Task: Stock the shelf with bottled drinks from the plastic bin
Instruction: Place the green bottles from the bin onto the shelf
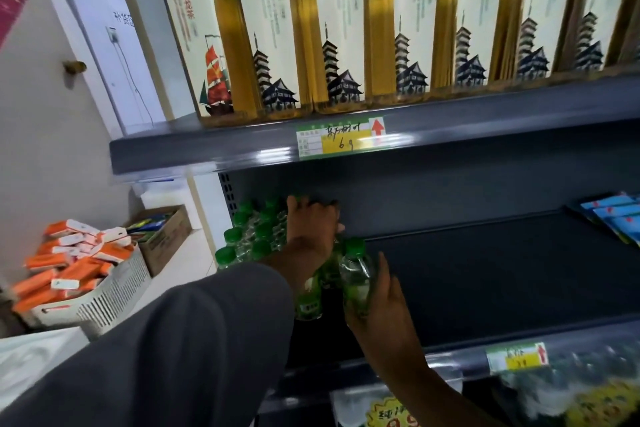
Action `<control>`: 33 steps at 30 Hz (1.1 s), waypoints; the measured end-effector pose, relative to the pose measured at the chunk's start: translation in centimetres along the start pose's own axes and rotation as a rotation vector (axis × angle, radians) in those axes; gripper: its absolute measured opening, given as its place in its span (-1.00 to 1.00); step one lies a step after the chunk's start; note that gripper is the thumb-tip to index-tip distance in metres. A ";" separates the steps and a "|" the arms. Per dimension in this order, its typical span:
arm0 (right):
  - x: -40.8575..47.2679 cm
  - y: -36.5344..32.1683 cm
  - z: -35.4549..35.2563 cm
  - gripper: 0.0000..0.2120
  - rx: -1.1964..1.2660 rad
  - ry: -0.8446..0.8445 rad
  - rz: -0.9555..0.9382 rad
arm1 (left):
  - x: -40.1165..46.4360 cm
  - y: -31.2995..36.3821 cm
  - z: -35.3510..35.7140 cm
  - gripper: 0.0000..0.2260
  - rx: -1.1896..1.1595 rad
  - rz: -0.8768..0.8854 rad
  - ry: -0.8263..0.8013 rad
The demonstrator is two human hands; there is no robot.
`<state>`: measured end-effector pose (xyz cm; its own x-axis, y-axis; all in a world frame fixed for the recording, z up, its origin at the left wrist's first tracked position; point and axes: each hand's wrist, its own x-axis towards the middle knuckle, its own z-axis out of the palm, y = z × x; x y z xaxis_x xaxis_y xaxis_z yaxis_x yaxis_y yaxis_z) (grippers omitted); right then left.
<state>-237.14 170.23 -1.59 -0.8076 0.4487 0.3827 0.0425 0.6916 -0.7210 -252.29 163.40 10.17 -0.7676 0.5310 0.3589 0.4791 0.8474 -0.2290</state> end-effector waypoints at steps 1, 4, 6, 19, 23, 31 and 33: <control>0.4 0.3 0.3 -0.17 -0.012 -0.010 0.007 | 0.6 0.1 0.0 -0.76 -0.011 -0.005 -0.015; 1.8 0.6 1.2 -0.42 -0.069 -0.059 0.010 | 2.7 0.3 -0.2 -0.73 -0.023 -0.013 -0.068; 2.9 0.6 1.6 -0.45 -0.098 -0.078 0.034 | 4.1 0.0 -0.1 -0.68 -0.016 -0.001 -0.094; 8.6 2.0 6.3 -0.75 -0.279 -0.108 0.051 | 9.7 -2.5 1.7 -0.68 -0.330 -0.021 -0.152; 9.3 2.0 6.8 -0.69 -0.304 -0.078 0.057 | 10.9 -3.3 2.5 -0.68 -0.384 -0.073 -0.177; 10.2 2.5 7.2 -0.58 -0.275 -0.060 0.045 | 10.0 -3.0 3.0 -0.74 -0.284 -0.022 0.019; 10.3 2.4 7.1 -0.58 -0.300 -0.066 0.055 | 9.2 -2.8 3.6 -0.72 -0.234 -0.020 0.069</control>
<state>-249.56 172.50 -3.52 -0.8352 0.4591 0.3028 0.2511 0.8081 -0.5328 -262.22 165.95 10.89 -0.7508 0.5062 0.4243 0.5557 0.8313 -0.0086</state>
